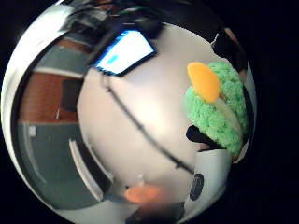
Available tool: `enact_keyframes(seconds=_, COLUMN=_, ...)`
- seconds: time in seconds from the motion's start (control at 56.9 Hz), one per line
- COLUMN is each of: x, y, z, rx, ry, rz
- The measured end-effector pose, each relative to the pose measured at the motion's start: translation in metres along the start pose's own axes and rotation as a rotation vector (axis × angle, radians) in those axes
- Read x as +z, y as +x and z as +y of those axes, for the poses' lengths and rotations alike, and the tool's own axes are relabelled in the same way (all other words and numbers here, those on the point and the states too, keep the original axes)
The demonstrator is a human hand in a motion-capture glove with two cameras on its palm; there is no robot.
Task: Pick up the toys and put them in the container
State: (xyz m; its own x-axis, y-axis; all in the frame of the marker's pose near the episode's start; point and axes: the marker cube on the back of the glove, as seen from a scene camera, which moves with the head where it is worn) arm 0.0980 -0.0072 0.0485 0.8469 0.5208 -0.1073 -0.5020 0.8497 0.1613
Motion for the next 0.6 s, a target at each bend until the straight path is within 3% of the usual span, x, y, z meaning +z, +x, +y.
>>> enact_keyframes(seconds=0.088, x=-0.051, y=-0.061, z=0.008, rx=-0.159, ry=-0.07, rz=-0.101)
enact_keyframes(seconds=0.316, x=-0.143, y=-0.226, z=0.052, rx=-0.713, ry=0.021, rz=-0.234)
enact_keyframes(seconds=0.404, x=-0.158, y=-0.276, z=0.049, rx=-0.777, ry=-0.086, rz=-0.354)
enact_keyframes(seconds=0.527, x=-0.121, y=-0.347, z=0.091, rx=-0.829, ry=-0.149, rz=-0.257)
enact_keyframes(seconds=0.597, x=-0.073, y=-0.383, z=0.152, rx=-1.021, ry=-0.093, rz=-0.008)
